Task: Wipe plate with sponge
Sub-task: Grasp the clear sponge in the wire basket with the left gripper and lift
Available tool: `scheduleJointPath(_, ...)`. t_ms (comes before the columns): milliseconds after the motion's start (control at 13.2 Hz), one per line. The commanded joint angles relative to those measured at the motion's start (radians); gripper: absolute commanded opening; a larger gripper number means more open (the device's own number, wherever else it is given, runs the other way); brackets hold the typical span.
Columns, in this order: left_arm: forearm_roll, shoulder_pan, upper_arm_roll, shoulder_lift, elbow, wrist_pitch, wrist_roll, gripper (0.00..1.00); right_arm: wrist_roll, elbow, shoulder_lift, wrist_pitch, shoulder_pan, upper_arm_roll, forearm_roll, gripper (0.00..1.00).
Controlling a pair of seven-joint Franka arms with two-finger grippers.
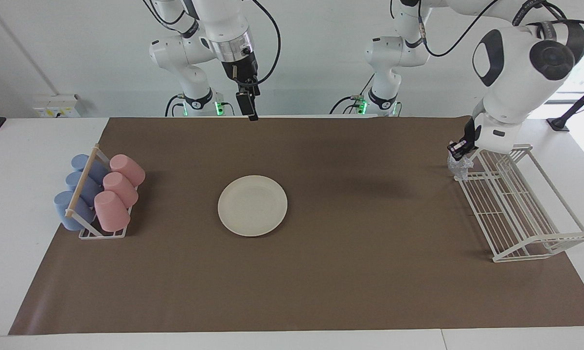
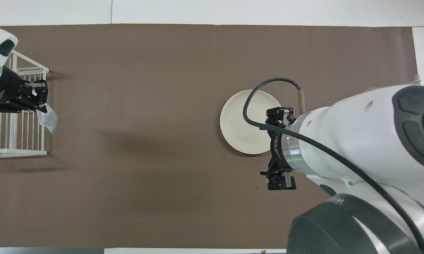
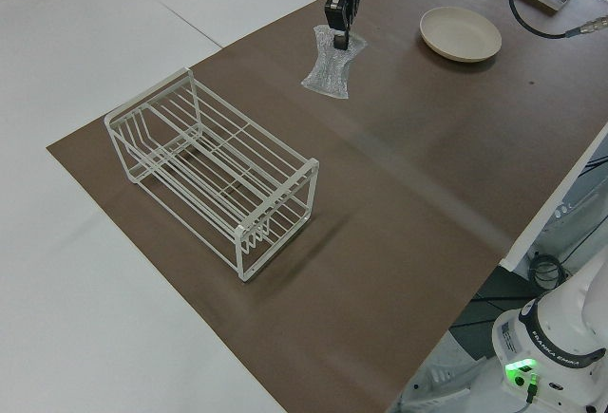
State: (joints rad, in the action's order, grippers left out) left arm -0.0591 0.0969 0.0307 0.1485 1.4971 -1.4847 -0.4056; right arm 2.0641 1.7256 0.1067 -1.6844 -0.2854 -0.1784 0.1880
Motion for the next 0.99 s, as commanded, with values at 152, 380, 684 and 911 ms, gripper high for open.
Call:
scheduleJointPath(152, -0.373, -0.074, -0.003, -0.038, 0.024, 0.050, -0.058, 0.00, 0.022, 0.057, 0.019, -0.086, -0.035, -0.004, -0.018, 0.88)
scheduleJointPath(380, -0.639, -0.121, -0.003, -0.127, 0.209, -0.029, -0.042, 0.00, 0.097, 0.066, 0.011, -0.142, -0.070, -0.016, -0.005, 0.68)
scheduleJointPath(684, -0.882, -0.134, -0.003, -0.257, 0.481, -0.121, 0.143, 0.00, 0.161, 0.023, -0.043, -0.169, -0.081, -0.016, -0.007, 1.00)
scheduleJointPath(911, -1.023, -0.137, -0.005, -0.273, 0.607, -0.112, 0.360, 0.00, 0.221, -0.219, -0.241, 0.026, -0.210, -0.019, -0.168, 1.00)
